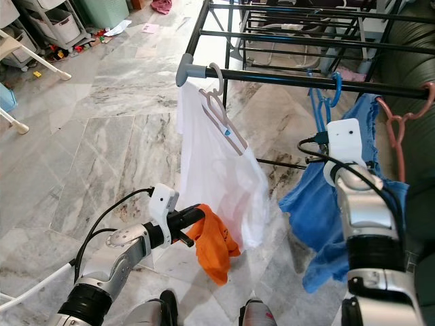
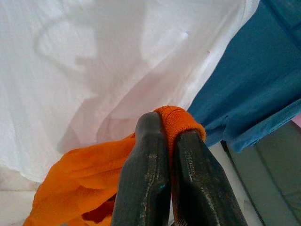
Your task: Hang hanger
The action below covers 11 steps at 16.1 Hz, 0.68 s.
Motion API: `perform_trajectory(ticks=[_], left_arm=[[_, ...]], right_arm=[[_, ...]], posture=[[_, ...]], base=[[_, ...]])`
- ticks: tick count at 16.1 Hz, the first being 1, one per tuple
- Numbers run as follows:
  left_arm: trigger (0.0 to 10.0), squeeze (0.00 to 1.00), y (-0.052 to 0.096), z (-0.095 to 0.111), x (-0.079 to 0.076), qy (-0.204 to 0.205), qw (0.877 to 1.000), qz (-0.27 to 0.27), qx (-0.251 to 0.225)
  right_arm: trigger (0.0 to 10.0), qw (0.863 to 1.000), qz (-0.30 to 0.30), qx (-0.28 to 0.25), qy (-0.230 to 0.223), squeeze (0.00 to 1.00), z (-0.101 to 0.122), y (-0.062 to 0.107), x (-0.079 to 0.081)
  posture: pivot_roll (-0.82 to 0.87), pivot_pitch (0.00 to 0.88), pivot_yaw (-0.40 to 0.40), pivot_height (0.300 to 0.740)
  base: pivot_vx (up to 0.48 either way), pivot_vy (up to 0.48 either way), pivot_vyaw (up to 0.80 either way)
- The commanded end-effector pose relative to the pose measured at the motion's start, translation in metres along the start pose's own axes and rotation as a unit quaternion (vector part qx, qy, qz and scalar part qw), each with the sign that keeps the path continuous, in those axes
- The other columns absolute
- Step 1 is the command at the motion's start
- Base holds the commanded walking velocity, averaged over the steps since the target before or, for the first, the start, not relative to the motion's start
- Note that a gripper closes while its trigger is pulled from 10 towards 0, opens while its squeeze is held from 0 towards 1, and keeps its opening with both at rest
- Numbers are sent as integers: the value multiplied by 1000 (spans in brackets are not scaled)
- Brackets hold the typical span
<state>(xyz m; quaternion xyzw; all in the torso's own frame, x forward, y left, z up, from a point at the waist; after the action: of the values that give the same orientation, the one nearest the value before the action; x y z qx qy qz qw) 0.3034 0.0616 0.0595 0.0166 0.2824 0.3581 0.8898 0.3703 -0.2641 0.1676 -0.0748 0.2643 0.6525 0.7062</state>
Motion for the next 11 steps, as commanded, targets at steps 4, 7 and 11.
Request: perform_trajectory(ticks=[4,7,11], left_arm=[[10000,0,1,-6,2,3,1000,8,9],[10000,0,1,-3,5,-3,1000,20,-3],[10000,0,1,14,12,-14,997,50,-50]], right_arm=[[0,1000,18,24,-4,0,-11,-1,0],[0,1000,10,14,-9,0,-9,0,-1],[902,995,-57,-74,-27,0,6,17,-3]], posture=[[-186,228,55,740],[-186,226,54,740],[-184,215,60,740]], base=[[0,0,0],[0,0,0],[0,0,0]])
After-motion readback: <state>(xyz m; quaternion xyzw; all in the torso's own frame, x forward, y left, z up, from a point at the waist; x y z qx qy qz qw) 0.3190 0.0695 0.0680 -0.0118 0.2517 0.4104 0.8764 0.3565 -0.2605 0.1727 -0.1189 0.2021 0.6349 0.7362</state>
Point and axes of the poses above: a point about 5 cm out from each wrist's last joint towards the gripper, its own y axis pointing back from the gripper into the wrist, its own z axis along the axis of the wrist's last joint, x = y × z, the point moved 2 cm from there along -y, pointing out of the wrist towards the gripper, and after that the axes turned 12 degrees about y, right-handed, at the moved point
